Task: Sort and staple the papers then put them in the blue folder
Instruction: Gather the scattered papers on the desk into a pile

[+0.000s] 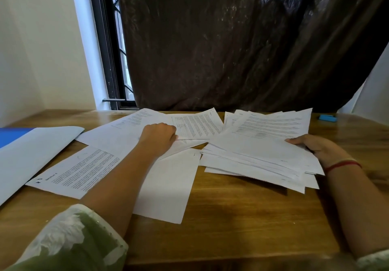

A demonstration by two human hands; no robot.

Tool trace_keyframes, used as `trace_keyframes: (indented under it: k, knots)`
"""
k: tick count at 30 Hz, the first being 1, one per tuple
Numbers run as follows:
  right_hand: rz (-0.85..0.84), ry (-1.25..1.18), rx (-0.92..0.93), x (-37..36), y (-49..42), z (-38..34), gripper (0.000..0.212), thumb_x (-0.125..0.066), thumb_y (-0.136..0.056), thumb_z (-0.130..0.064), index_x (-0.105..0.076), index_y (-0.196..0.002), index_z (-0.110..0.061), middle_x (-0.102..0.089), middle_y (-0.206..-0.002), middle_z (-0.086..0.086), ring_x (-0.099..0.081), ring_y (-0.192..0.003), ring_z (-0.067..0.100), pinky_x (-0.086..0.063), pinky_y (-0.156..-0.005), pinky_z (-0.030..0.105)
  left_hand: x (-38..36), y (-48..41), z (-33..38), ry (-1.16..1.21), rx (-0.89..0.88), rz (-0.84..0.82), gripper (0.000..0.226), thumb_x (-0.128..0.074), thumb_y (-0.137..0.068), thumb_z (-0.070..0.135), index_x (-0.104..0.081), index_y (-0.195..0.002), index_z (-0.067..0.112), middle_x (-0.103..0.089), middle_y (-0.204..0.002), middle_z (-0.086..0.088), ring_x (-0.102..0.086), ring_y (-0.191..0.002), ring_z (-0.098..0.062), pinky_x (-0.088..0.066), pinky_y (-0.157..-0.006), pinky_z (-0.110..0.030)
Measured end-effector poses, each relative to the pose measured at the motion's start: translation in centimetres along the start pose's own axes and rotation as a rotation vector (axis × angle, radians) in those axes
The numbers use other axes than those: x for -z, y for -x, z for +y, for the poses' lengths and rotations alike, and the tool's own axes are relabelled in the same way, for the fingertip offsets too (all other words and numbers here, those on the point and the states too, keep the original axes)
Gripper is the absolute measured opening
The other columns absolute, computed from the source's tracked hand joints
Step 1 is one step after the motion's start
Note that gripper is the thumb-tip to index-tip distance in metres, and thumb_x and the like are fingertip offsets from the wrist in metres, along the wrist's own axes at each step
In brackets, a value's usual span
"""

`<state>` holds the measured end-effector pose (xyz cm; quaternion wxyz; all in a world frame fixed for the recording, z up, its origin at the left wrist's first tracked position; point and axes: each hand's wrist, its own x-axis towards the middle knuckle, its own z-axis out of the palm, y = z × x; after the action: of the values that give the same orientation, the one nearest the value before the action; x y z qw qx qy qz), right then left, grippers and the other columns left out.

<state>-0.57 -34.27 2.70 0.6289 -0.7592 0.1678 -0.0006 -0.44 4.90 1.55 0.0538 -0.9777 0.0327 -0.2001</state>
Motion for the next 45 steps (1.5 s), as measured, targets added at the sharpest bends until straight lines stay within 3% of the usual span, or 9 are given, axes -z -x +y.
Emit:
trace_keyframes:
  k: [10,17,22,27,32,35,38,43,45]
  knots:
    - [-0.107,-0.074,0.02,-2.0,0.1,-0.3,0.028,-0.073,-0.079,-0.01,-0.066,-0.105,-0.019,-0.072,-0.102,0.011,-0.067,-0.092,0.034,-0.056,-0.076,0.043,1.1,-0.1,-1.9,0.44,0.28,0.245,0.028,-0.043,-0.101,0.031,-0.063,-0.105,0.011,-0.066,-0.099,-0.01,-0.06,-0.087,-0.024,-0.048,-0.077,-0.034]
    - [-0.165,-0.041,0.036,-4.3,1.1,-0.8,0.013,-0.067,-0.087,-0.009,-0.065,-0.096,-0.019,-0.076,-0.084,0.007,-0.073,-0.069,0.028,-0.057,-0.071,0.038,3.2,1.6,7.6,0.65,-0.141,-0.034,0.025,-0.047,-0.099,0.033,-0.064,-0.098,0.015,-0.067,-0.106,-0.003,-0.061,-0.098,-0.02,-0.048,-0.096,-0.04]
    - [-0.184,-0.039,0.054,-5.1,2.2,-0.9,0.004,-0.066,-0.09,-0.021,-0.064,-0.09,-0.018,-0.075,-0.083,0.007,-0.07,-0.066,0.026,-0.055,-0.056,0.031,4.0,3.8,12.8,0.642,-0.288,-0.261,0.034,-0.039,-0.099,0.047,-0.06,-0.112,0.024,-0.06,-0.127,0.001,-0.05,-0.122,-0.02,-0.01,-0.117,-0.057]
    - [-0.303,-0.262,0.067,-4.5,2.8,-0.8,0.035,-0.059,-0.086,-0.059,-0.07,-0.101,-0.028,-0.076,-0.092,0.005,-0.074,-0.077,0.026,-0.058,-0.057,0.033,4.3,4.8,13.5,0.917,-0.338,-0.489,0.054,-0.033,-0.095,0.06,-0.046,-0.135,0.027,-0.042,-0.147,0.004,-0.04,-0.132,-0.019,-0.027,-0.112,-0.04]
    - [-0.285,-0.015,0.056,-4.6,2.2,-0.7,0.012,-0.071,-0.086,-0.017,-0.065,-0.095,-0.021,-0.076,-0.074,0.0,-0.074,-0.065,0.022,-0.058,-0.054,0.031,4.7,3.5,11.3,1.265,-0.256,-0.414,0.031,-0.046,-0.098,0.04,-0.056,-0.122,0.022,-0.05,-0.136,0.004,-0.044,-0.129,-0.014,-0.037,-0.105,-0.029]
    - [-0.194,0.092,0.014,-4.6,0.9,-0.7,0.018,-0.075,-0.082,-0.012,-0.063,-0.091,-0.023,-0.071,-0.104,0.007,-0.067,-0.098,0.035,-0.053,-0.093,0.049,3.5,1.1,6.8,0.962,-0.055,-0.13,0.017,-0.053,-0.096,0.037,-0.06,-0.11,0.029,-0.053,-0.133,0.007,-0.046,-0.126,-0.014,-0.035,-0.11,-0.035]
    - [-0.145,0.118,0.005,-3.8,-0.4,-0.4,0.022,-0.077,-0.079,-0.016,-0.062,-0.091,-0.026,-0.062,-0.124,0.007,-0.058,-0.114,0.036,-0.043,-0.104,0.052,0.6,0.4,1.1,0.407,0.153,-0.123,0.049,-0.053,-0.09,0.056,-0.049,-0.131,0.031,-0.039,-0.149,0.004,-0.033,-0.139,-0.022,-0.016,-0.116,-0.051]
    - [-0.013,0.171,0.012,-2.6,-1.3,-0.1,0.029,-0.075,-0.081,-0.021,-0.056,-0.102,-0.023,-0.057,-0.124,0.009,-0.054,-0.114,0.036,-0.042,-0.104,0.051,-1.9,0.6,-2.2,0.548,0.079,-0.299,0.107,-0.046,-0.052,0.095,-0.027,-0.144,0.044,-0.033,-0.153,0.015,-0.032,-0.141,-0.02,-0.027,-0.113,-0.056]
    - [0.007,0.194,0.012,-2.3,-1.7,-0.1,0.034,-0.076,-0.08,-0.022,-0.055,-0.107,-0.024,-0.057,-0.128,0.009,-0.055,-0.112,0.035,-0.044,-0.103,0.05,-1.9,0.4,-1.8,0.539,0.035,-0.274,0.106,-0.049,-0.052,0.093,-0.031,-0.143,0.042,-0.038,-0.149,0.016,-0.038,-0.137,-0.017,-0.033,-0.111,-0.051]
